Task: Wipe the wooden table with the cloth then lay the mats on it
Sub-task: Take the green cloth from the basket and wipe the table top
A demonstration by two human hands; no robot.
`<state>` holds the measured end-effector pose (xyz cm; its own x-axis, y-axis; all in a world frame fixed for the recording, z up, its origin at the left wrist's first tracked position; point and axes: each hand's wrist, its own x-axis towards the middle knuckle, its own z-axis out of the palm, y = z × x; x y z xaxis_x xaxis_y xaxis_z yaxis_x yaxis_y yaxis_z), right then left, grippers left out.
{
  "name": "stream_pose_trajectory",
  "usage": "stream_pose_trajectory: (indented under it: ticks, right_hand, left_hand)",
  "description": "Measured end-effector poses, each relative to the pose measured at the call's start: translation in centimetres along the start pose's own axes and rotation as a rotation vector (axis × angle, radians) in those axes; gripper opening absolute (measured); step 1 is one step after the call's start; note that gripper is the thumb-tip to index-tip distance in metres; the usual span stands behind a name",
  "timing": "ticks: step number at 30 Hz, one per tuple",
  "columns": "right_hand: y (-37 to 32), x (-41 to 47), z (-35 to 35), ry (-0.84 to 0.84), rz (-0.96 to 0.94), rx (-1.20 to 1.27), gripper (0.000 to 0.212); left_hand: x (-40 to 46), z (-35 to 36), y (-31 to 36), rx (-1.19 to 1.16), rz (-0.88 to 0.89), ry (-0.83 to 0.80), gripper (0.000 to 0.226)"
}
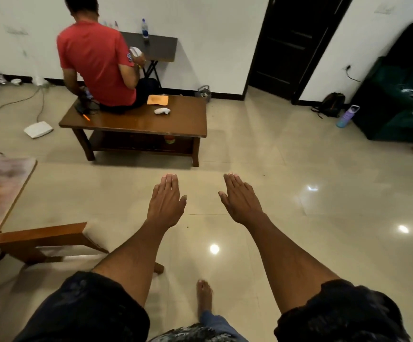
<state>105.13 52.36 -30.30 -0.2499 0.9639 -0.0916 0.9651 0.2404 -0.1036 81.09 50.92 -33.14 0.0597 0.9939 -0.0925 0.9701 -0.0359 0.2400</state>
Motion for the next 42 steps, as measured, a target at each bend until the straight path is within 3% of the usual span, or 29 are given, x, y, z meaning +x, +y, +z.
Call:
stream_pose_trajectory:
  ticks: [10, 23, 31, 42]
  right_hand:
    - [-0.5, 15.2, -1.7, -0.029, -0.256, 0.013, 0.066]
    - [-8.7, 27.7, 1.2, -0.205, -0.475, 0.062, 0.067]
    - [-13.1, 36.5, -1.4, -0.145, -0.546, 0.044, 0.067]
    - [-21.7, 46.2, -0.4, -0.211, -0.755, -0.011, 0.068]
  left_hand:
    - [8.2, -3.9, -3.0, 0.052, -0.221, 0.074, 0.075]
    - [12.0, -4.4, -12.1, 0.008, -0.535, 0.002, 0.072]
    - [18.7, -6.7, -16.5, -0.051, -0.582, 0.117, 0.072]
    - [21.7, -8.4, -24.3, -0.102, -0.791, 0.167, 0.072]
